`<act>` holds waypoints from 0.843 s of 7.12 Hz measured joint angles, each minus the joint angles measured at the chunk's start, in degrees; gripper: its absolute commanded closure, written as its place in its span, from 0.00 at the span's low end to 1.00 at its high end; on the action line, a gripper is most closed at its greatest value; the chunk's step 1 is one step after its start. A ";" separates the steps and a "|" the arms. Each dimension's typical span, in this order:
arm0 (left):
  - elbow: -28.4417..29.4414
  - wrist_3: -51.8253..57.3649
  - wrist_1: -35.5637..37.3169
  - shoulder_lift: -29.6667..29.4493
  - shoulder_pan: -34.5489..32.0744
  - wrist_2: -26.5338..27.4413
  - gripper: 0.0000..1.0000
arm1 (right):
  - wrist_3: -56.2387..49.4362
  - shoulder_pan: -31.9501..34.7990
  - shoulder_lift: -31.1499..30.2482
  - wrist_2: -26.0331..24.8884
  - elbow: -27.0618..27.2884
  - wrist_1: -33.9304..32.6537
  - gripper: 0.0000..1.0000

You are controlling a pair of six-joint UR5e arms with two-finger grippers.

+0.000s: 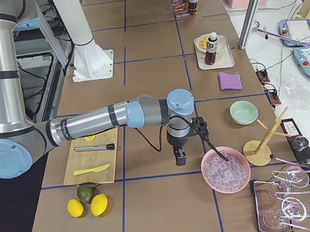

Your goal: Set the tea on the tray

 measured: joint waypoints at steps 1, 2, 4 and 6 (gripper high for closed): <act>0.02 0.02 -0.02 -0.04 0.04 0.15 0.00 | 0.08 0.00 -0.12 0.00 -0.18 0.10 0.00; 0.00 0.03 -0.03 -0.06 0.06 0.20 0.00 | 0.11 0.01 -0.14 0.04 -0.34 0.13 0.00; -0.29 0.04 -0.03 -0.07 0.07 0.22 0.00 | 0.11 0.01 -0.17 0.06 -0.43 0.14 0.00; -0.66 0.04 -0.03 -0.08 0.07 0.23 0.00 | 0.12 -0.02 -0.17 0.09 -0.51 0.14 0.00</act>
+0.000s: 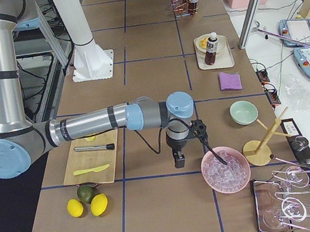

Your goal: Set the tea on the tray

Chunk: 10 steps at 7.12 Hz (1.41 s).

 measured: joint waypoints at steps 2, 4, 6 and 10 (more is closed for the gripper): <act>-0.13 -0.02 0.00 0.00 0.00 0.00 0.00 | 0.00 -0.03 0.00 0.23 -0.13 0.04 0.00; -0.20 -0.06 0.00 0.03 0.00 0.00 0.00 | 0.00 -0.06 0.00 0.46 -0.26 0.05 0.00; -0.20 -0.06 0.00 0.03 0.00 -0.02 0.00 | 0.00 -0.06 0.00 0.62 -0.29 0.06 0.00; -0.20 -0.09 0.07 0.04 0.00 -0.02 0.00 | 0.00 -0.06 0.00 0.93 -0.30 0.20 0.00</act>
